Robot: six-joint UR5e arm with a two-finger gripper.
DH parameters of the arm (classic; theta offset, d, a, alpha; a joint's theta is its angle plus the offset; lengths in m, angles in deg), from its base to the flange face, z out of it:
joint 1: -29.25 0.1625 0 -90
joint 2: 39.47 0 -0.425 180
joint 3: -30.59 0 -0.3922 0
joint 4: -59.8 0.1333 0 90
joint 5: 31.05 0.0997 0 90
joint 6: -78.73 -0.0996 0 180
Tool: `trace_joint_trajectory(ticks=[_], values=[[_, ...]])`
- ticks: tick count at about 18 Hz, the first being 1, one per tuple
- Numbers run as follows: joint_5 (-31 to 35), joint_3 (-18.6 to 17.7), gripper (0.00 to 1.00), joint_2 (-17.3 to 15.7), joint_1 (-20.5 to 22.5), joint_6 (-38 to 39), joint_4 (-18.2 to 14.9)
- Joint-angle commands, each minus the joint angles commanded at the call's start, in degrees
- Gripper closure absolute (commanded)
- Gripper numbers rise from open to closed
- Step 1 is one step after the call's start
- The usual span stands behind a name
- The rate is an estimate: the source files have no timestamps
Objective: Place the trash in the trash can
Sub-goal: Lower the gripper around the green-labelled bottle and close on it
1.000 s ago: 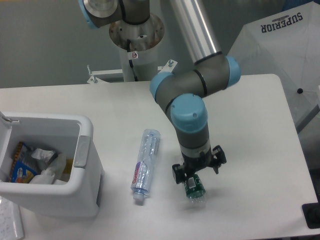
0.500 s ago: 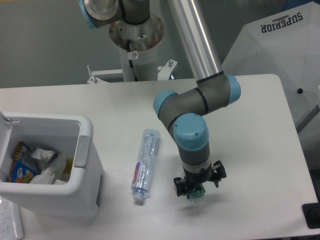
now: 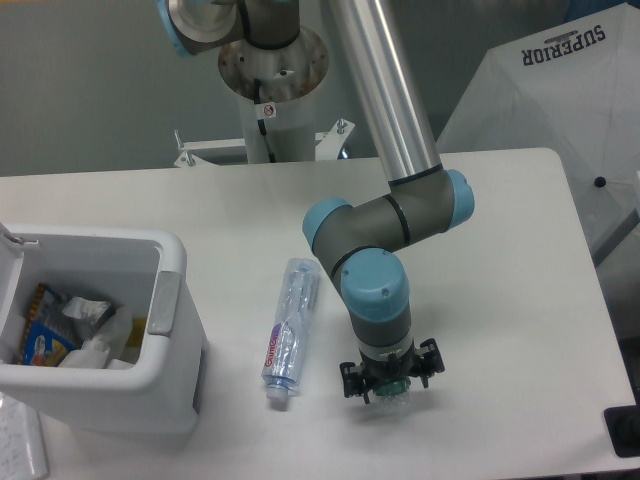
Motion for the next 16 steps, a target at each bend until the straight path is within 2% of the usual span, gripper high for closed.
trace_joint_trajectory(ticks=[12,16], values=[[0.3,1.5,0.0,1.7,0.0,-0.3,0.0],[0.4,1.0,0.06,1.7,0.0,-0.3,0.0]])
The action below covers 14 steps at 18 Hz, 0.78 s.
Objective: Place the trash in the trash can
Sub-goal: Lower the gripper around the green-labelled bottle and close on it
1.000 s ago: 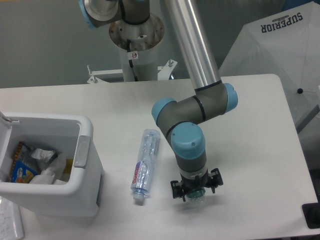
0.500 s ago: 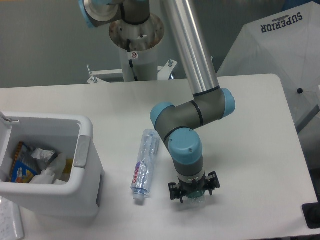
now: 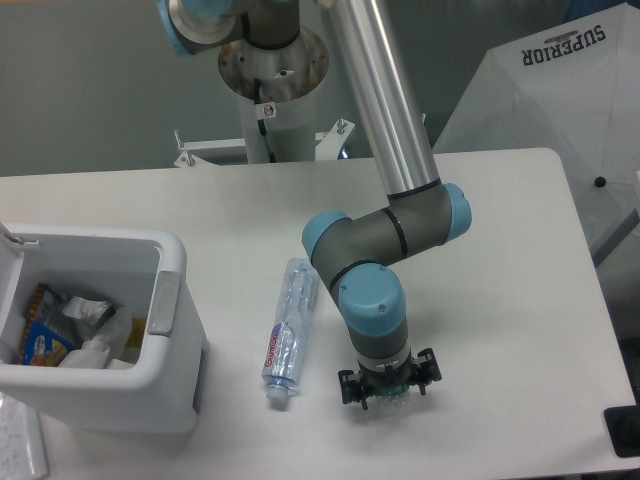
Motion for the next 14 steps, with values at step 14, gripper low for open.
trace_joint_trajectory(ticks=[14], values=[[0.1,0.5,0.22,-0.1,0.0,-0.1,0.0]])
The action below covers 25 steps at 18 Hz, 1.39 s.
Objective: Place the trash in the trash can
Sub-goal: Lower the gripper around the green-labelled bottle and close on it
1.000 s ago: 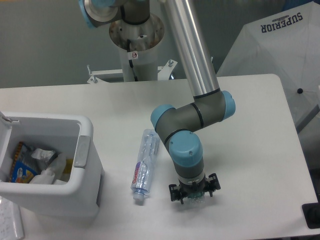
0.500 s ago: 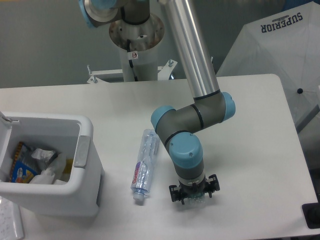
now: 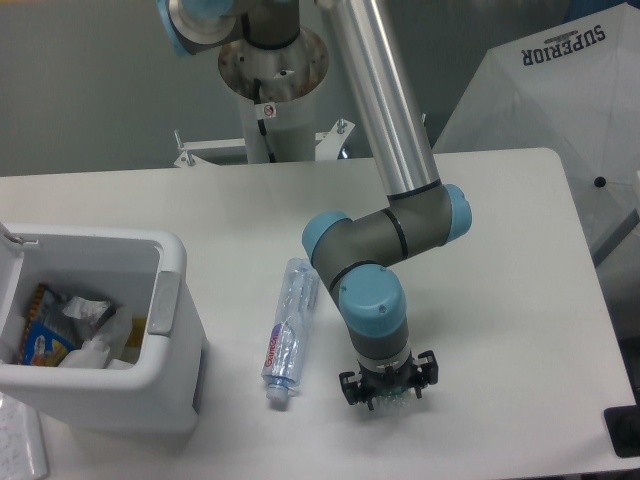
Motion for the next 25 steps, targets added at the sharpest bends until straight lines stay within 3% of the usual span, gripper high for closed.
trace_joint_trajectory(ticks=[8,19,25], values=[[0.0,-0.4,0.34,-0.3,0.0,0.0,-0.1],[0.0,-0.1,0.36,-0.8,0.0,0.0,-0.2],[-0.1,-0.1,0.36,-3.3,0.0,-0.1,-0.5]])
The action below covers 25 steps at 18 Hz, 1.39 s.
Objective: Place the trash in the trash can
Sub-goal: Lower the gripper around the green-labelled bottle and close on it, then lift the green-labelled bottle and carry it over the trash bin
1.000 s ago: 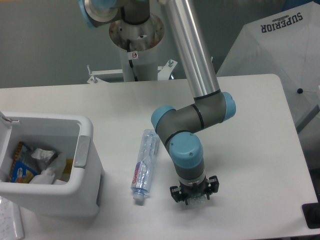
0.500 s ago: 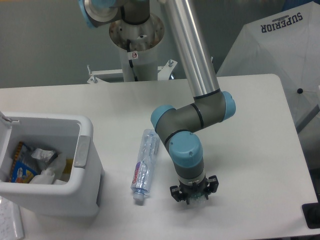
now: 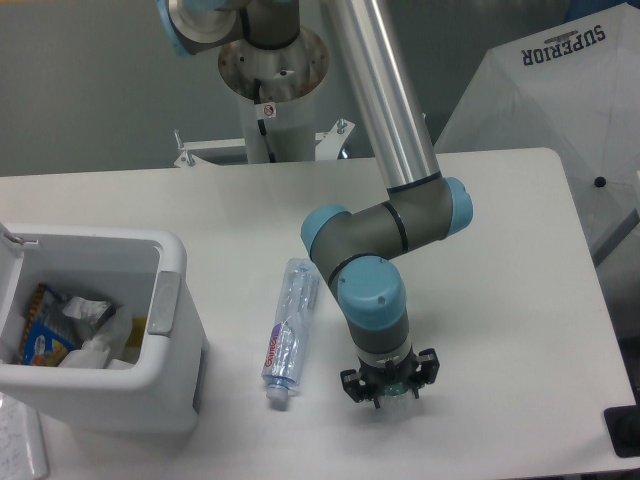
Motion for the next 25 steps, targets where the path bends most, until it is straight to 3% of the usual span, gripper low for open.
trace_joint_trajectory(ticks=[9,15,19,25], values=[[-0.2,1.4,0.36,-2.5,0.6,-0.1,0.0],[-1.7,9.1,0.36,-5.9,0.5,1.6,0.3],[-7.7,14.4,0.36,-9.0,0.4,11.8,0.4],[-7.9,17.0,0.36,-15.5,-3.2,13.8,0.4]])
